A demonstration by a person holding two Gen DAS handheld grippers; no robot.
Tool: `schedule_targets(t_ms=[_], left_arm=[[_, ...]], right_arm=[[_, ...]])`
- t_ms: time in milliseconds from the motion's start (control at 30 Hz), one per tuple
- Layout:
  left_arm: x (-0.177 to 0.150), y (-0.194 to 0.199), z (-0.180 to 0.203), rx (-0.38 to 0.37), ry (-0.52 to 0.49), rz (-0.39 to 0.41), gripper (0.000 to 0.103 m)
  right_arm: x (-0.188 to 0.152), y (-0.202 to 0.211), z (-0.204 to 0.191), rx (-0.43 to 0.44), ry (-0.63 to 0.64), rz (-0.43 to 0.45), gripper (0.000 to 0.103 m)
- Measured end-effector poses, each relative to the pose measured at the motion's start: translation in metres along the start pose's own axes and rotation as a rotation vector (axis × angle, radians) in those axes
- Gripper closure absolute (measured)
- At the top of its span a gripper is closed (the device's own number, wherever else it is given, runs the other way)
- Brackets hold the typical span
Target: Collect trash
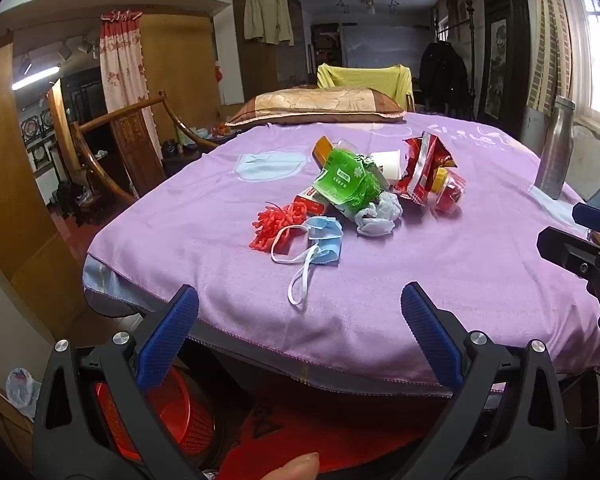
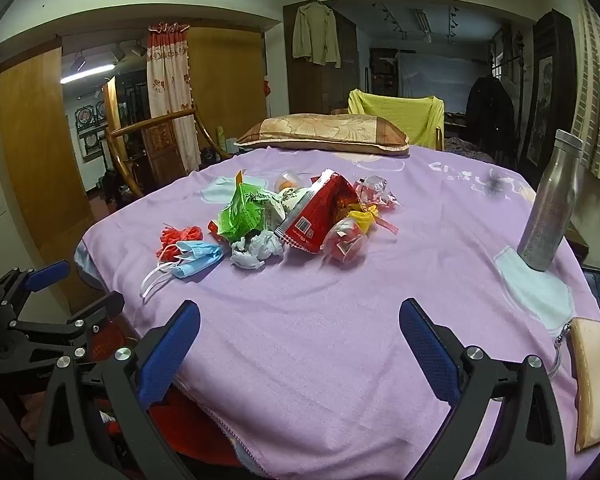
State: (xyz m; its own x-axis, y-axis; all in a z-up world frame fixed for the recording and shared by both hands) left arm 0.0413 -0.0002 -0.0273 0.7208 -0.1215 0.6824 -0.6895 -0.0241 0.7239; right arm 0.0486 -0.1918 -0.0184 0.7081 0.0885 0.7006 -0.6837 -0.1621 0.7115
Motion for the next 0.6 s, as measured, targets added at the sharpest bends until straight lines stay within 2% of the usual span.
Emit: schedule_targets(t_ms=[433,600], left_arm=[[0.0019,0.0037,0.0026,-0.002,-0.009,-0.003,0.006],[-0.0010,-0.0012,0.0002,-0.041,0.016,-0.011,0.006]], right_arm=[[-0.0002,0.0020,-0.0010,0.003,-0.001,0.005,0.006],[0.0010,0.0006,-0.0001,0.001,0.000,0.004,0.006]])
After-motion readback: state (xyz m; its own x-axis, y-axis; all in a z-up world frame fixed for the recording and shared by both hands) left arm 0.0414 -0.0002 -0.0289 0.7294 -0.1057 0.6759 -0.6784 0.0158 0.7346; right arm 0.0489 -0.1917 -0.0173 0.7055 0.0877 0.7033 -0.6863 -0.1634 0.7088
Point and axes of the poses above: each gripper's, at about its wrist camera, not at the fingertips, and y roughly against the way its jaws point, z to its right, x to its top, the point moved 5 cm from there along -y, roughly the way its jaws point, and after that the axes turned 13 degrees about -z, right-handed, at the moved point
